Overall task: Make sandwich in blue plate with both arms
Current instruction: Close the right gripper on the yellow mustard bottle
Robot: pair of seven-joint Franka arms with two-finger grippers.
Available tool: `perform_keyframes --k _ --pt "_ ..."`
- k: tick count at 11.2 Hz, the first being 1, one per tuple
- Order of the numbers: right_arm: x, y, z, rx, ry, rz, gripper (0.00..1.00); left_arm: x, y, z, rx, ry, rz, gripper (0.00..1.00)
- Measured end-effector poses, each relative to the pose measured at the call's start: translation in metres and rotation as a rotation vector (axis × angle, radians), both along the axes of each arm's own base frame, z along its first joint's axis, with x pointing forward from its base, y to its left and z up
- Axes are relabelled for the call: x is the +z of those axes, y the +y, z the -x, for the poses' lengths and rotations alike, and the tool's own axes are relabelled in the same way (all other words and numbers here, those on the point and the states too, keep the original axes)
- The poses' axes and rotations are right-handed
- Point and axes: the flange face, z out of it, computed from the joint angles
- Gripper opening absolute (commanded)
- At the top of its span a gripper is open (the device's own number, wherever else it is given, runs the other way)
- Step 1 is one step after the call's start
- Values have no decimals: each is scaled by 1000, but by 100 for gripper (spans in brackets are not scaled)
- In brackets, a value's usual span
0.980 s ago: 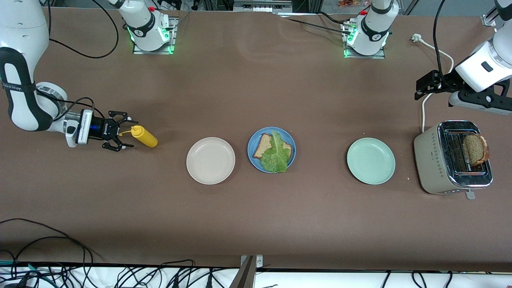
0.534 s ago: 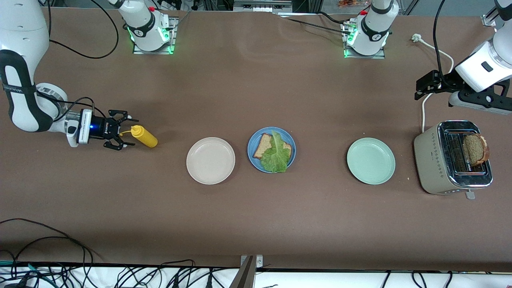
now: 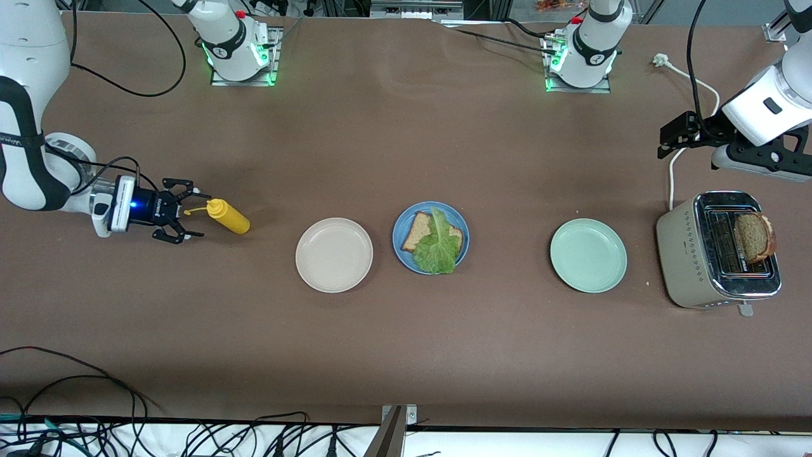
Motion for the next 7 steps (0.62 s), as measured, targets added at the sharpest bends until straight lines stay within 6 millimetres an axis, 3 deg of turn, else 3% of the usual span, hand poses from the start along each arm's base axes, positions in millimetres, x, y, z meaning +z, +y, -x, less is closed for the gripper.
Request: perform_keyframes --k 7 --pt "-24 -20 19 -7 42 -60 100 0 0 0 0 0 0 100"
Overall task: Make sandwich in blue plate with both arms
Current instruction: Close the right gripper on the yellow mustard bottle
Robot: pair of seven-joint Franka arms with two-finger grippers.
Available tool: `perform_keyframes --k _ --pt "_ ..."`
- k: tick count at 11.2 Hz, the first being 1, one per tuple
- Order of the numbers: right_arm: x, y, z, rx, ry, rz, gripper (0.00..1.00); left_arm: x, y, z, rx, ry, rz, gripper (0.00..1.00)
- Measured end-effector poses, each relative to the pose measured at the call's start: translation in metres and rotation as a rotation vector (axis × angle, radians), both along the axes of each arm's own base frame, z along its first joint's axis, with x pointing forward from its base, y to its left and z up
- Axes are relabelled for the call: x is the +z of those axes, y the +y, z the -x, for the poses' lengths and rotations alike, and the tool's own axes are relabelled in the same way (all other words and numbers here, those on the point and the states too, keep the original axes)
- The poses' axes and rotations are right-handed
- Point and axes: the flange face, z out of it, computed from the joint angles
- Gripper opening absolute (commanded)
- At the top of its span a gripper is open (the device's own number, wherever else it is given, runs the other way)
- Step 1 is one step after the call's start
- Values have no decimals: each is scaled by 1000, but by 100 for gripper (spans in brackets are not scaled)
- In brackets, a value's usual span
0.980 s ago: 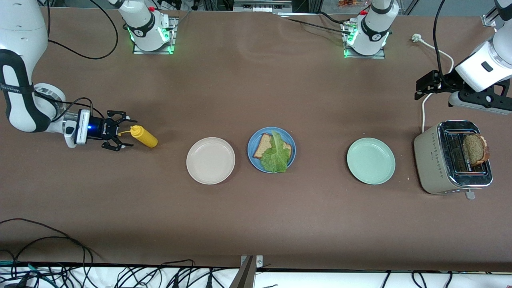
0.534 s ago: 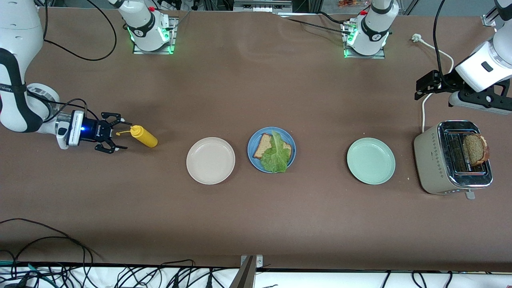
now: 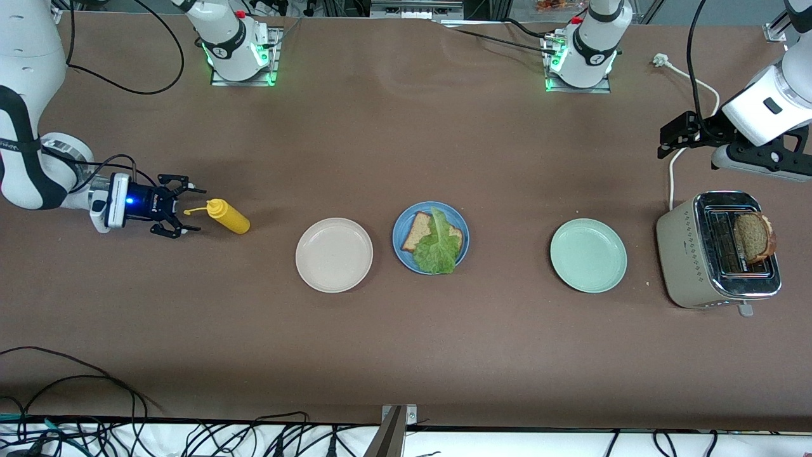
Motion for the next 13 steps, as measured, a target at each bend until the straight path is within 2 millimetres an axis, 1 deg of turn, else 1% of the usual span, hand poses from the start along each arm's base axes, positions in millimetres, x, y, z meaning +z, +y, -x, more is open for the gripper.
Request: perform_keyframes --k 3,7,9,11,13 --pt "-12 2 5 9 15 -15 100 0 0 0 0 0 0 100" --pt "-21 5 7 18 17 -22 100 0 0 0 0 0 0 100" --pt "-21 10 1 26 3 -26 100 0 0 0 0 0 0 100" --pt "-18 24 -12 49 -21 -36 100 0 0 0 0 0 0 100" --pt "-21 33 -20 63 -28 -43 100 0 0 0 0 0 0 100"
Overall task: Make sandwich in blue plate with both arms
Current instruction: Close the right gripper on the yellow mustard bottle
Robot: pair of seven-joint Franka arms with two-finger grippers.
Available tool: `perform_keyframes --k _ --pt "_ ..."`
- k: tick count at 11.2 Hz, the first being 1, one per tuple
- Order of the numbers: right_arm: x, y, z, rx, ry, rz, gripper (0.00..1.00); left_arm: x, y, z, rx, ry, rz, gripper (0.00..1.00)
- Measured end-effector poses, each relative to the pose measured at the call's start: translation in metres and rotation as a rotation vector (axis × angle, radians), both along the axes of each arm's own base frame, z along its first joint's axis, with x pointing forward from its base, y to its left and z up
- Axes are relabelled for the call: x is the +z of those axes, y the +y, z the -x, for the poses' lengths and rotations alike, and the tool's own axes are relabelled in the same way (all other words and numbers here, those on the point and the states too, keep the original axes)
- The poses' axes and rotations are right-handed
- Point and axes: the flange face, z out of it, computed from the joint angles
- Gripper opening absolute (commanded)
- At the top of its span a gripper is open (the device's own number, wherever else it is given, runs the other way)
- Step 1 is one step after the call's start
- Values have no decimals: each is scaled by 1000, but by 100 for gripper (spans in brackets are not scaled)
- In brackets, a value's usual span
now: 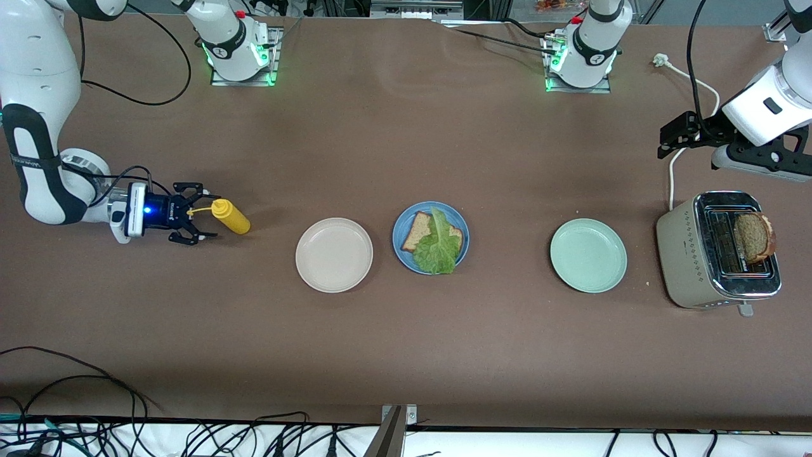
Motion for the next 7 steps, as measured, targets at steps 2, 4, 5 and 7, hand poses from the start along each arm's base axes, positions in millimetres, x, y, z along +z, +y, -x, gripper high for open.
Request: perform_keyframes --k 2,4,5,7 --pt "-4 1 -1 2 3 -1 100 0 0 0 0 0 0 100" --pt "-5 1 -1 1 4 -1 100 0 0 0 0 0 0 100" --pt "-5 1 -1 1 4 -1 100 0 0 0 0 0 0 100" --pt "-6 4 -1 4 5 -3 100 0 0 0 0 0 0 100"
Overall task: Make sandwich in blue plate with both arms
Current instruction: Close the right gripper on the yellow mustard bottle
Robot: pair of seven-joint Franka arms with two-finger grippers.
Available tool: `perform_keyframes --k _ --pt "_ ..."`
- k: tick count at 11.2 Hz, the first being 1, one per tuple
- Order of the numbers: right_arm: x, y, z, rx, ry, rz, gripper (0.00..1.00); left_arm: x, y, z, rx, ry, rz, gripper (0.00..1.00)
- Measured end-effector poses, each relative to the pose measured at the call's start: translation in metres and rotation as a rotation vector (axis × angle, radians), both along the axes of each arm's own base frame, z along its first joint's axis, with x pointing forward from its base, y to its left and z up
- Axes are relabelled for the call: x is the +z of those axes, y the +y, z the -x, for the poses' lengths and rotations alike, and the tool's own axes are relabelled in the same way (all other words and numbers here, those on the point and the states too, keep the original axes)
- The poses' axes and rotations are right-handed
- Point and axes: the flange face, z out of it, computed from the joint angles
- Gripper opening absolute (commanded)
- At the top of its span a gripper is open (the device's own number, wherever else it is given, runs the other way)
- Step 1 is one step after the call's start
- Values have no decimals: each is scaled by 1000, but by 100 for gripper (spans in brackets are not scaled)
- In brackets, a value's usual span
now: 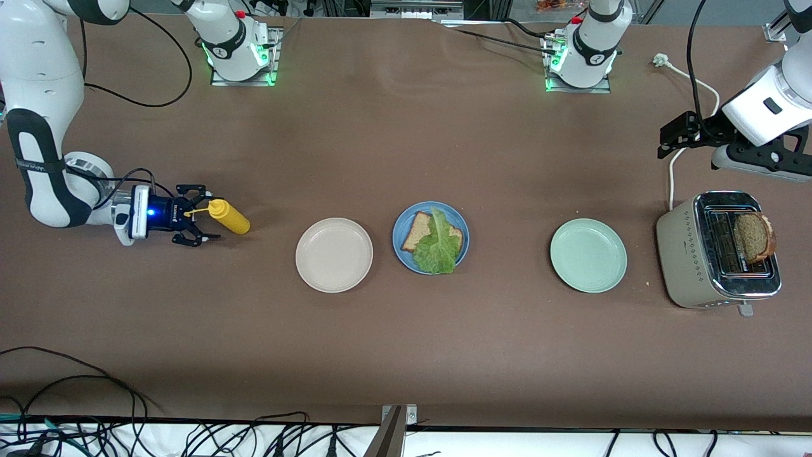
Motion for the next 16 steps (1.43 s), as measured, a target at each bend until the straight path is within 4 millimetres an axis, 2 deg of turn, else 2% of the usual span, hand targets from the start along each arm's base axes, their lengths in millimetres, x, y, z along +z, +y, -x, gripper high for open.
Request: perform_keyframes --k 7,8,9,10,16 --pt "-13 10 1 -5 18 -10 99 0 0 0 0 0 0 100" --pt "-13 12 0 -4 17 -11 79 0 0 0 0 0 0 100" --pt "-13 15 0 0 17 -12 37 0 0 0 0 0 0 100" --pt "-13 17 -1 3 16 -12 0 0 0 0 0 0 0 100" --pt "-12 19 -2 7 14 -10 0 0 0 0 0 0 0 100"
